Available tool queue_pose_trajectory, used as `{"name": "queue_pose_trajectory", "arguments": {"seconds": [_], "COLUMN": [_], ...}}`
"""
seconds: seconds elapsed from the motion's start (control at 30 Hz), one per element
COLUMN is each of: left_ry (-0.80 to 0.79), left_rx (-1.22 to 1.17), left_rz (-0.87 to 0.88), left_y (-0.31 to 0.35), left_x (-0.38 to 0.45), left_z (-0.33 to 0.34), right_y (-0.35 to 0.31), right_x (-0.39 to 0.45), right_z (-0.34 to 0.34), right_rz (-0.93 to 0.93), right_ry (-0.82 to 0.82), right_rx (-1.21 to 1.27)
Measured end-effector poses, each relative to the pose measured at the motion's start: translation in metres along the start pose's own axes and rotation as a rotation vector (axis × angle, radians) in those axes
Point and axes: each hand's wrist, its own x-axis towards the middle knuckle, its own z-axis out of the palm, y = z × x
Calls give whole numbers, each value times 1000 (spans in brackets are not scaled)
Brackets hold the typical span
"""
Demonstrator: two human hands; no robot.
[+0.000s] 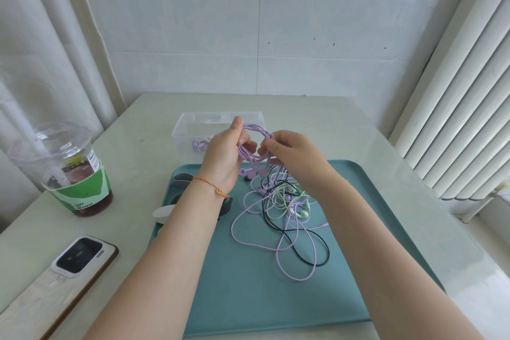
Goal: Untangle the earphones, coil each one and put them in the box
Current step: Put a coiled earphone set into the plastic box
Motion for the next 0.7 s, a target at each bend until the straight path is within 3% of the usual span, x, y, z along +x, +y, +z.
{"name": "queue_pose_trajectory", "arguments": {"seconds": [0.23,0.43,0.7], "left_ry": [-2,-58,-64], "left_rx": [111,315,265], "left_rz": [15,7,-34], "left_y": [7,27,38], "left_x": [-7,-20,-47], "left_z": [6,-9,-45], "right_y": [-13,-36,-55], "right_x": [-3,-10,-32], "right_z": [-4,8,46], "right_rz": [-46,-97,-119], "right_ry": [-43,-54,-57], "right_rx": [304,215,228]}}
